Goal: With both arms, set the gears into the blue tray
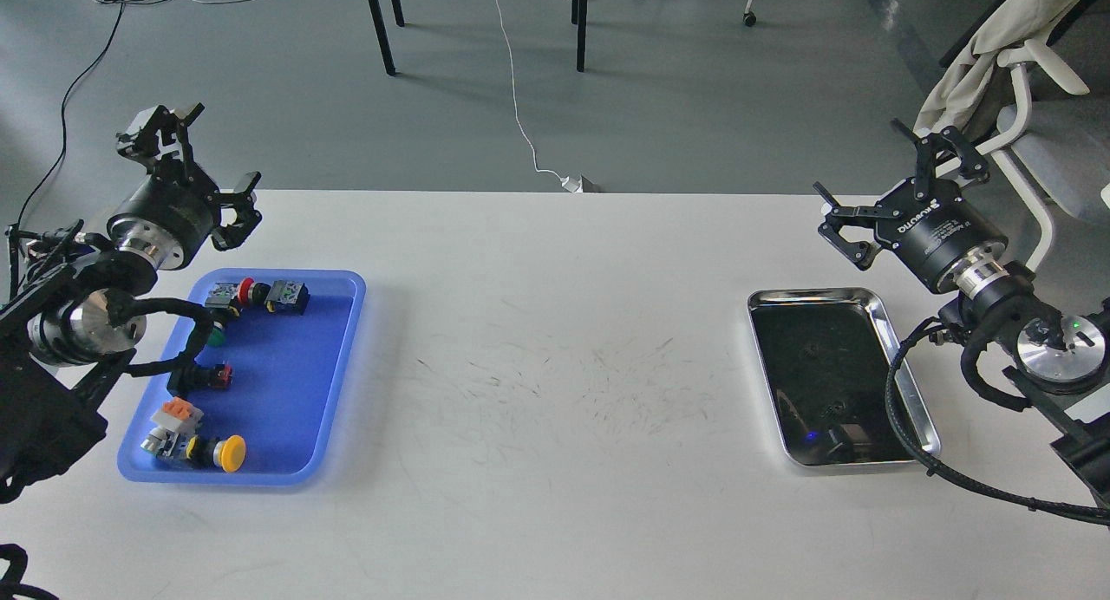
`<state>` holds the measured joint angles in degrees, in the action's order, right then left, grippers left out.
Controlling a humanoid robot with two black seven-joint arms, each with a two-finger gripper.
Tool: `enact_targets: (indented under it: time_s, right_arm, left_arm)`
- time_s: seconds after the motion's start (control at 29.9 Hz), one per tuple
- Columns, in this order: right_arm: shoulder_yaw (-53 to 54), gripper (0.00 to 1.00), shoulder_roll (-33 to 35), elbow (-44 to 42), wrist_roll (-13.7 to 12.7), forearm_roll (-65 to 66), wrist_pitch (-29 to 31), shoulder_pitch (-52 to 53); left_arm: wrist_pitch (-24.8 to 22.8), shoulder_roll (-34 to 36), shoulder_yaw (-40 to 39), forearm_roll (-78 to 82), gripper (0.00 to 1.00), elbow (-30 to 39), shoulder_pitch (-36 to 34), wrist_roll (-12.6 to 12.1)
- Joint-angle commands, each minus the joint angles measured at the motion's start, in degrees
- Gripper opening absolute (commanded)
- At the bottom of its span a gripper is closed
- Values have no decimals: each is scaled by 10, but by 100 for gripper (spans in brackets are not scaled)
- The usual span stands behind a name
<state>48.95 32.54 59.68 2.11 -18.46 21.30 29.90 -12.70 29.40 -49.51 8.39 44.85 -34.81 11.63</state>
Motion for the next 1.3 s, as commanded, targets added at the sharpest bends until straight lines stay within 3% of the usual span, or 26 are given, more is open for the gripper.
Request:
enact_targets:
  time_s: [0.0, 0.27, 0.47, 1.1, 1.27]
  right_arm:
    - [3, 99, 0, 2, -1, 0, 0, 6]
    - [3, 99, -1, -11, 0, 0, 4, 24]
    - [5, 99, -2, -26, 0, 0, 8, 18]
    - [-1, 99, 7, -25, -6, 1, 20, 14]
    - [-21, 99, 58, 5, -7, 30, 21, 15]
  left_arm:
    - [-4, -2, 1, -1, 98, -14, -4, 3]
    - [9, -13, 16, 11, 98, -24, -4, 1]
    - [-8, -13, 18, 6, 98, -23, -4, 7]
    - [-6, 29, 18, 9, 98, -17, -2, 11]
    - [0, 35, 18, 9, 98, -16, 0, 12]
